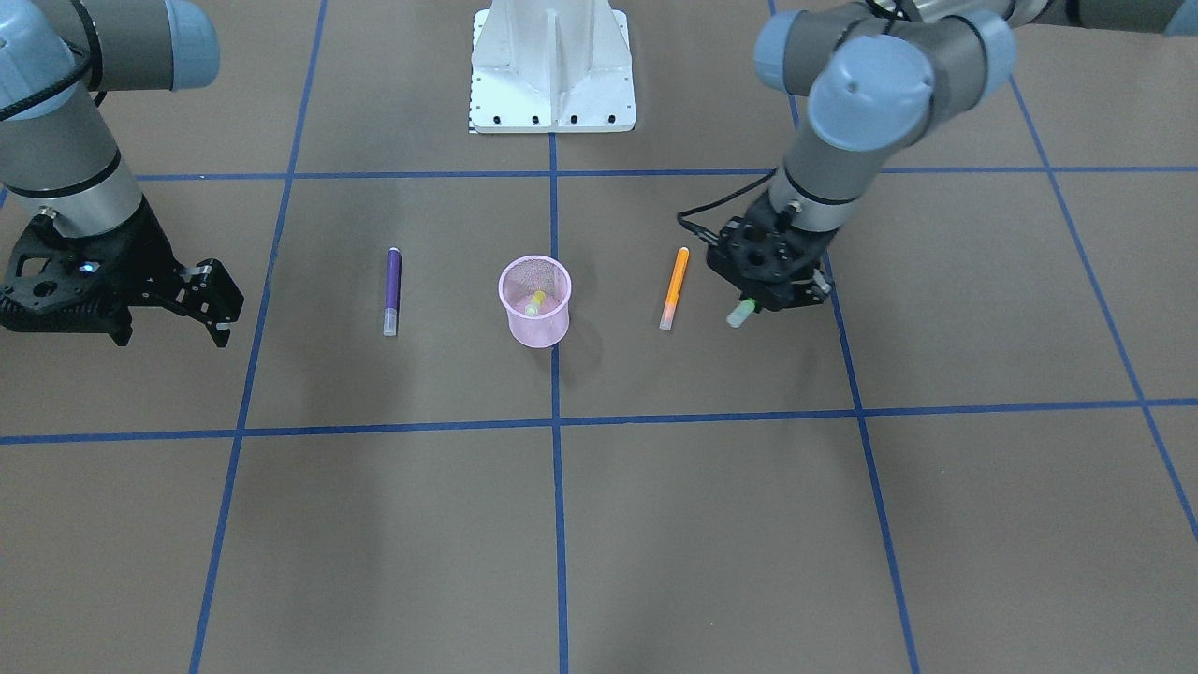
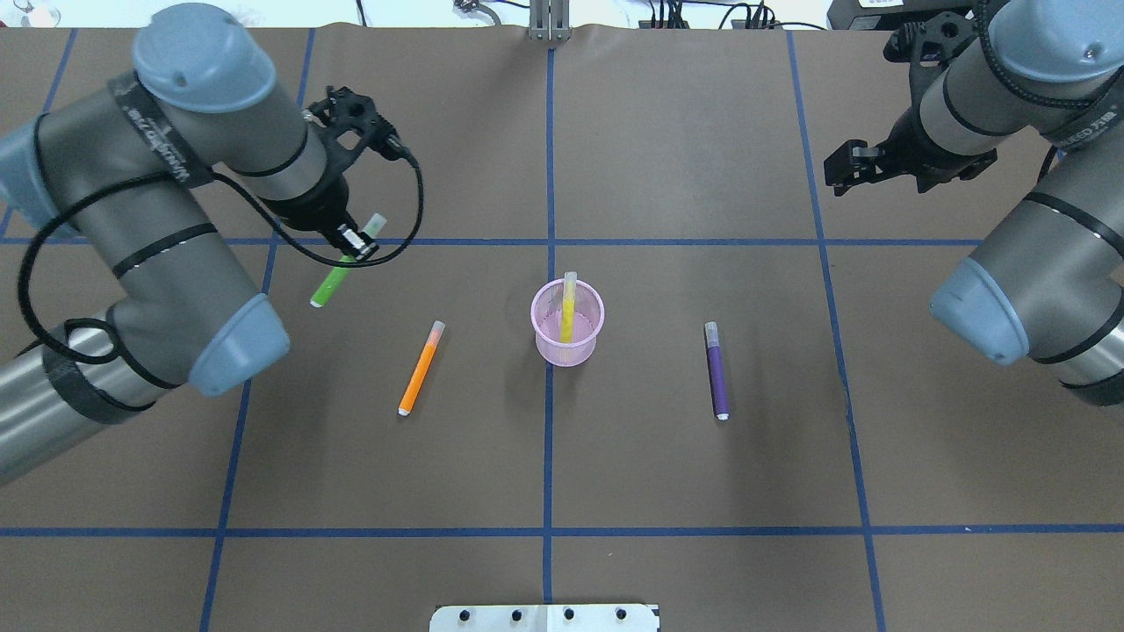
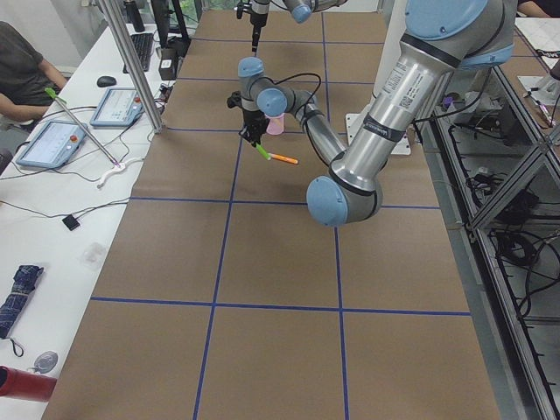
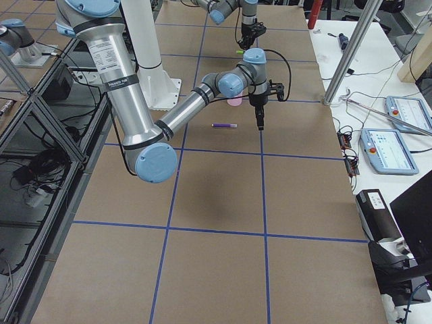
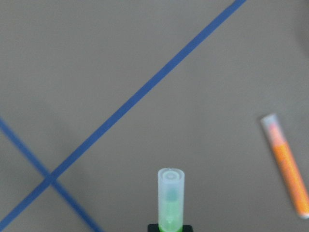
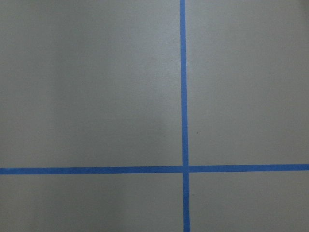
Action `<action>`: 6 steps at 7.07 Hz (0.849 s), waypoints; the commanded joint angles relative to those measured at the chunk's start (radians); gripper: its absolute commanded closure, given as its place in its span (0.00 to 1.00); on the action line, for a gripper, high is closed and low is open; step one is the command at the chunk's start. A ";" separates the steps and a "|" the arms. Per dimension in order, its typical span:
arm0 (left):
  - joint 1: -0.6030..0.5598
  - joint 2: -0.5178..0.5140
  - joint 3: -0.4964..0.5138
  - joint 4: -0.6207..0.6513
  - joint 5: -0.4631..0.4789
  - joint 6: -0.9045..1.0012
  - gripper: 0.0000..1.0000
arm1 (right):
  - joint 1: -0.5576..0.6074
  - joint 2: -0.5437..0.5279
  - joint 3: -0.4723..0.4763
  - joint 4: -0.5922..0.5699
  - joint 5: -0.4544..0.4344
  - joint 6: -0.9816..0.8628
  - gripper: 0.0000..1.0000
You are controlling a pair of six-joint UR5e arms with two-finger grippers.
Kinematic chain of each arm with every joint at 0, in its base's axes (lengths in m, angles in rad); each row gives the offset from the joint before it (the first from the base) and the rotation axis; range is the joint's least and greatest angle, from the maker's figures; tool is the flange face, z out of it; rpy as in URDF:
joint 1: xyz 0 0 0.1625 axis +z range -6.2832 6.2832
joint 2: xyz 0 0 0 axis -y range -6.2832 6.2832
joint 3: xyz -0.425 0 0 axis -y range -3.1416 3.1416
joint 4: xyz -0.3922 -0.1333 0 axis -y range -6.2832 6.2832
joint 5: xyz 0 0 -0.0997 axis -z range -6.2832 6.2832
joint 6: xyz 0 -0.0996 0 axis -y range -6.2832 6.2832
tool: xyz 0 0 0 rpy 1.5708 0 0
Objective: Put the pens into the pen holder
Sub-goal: 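Carry the green marker over the pink cup and release it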
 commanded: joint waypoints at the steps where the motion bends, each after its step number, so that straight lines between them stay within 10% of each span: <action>1: 0.068 -0.129 0.070 -0.127 0.070 -0.168 1.00 | 0.065 -0.005 -0.069 0.001 0.077 -0.090 0.01; 3: 0.133 -0.134 0.210 -0.499 0.182 -0.309 1.00 | 0.137 -0.003 -0.124 0.001 0.181 -0.160 0.01; 6: 0.151 -0.212 0.230 -0.500 0.196 -0.350 1.00 | 0.153 -0.005 -0.169 0.036 0.228 -0.176 0.01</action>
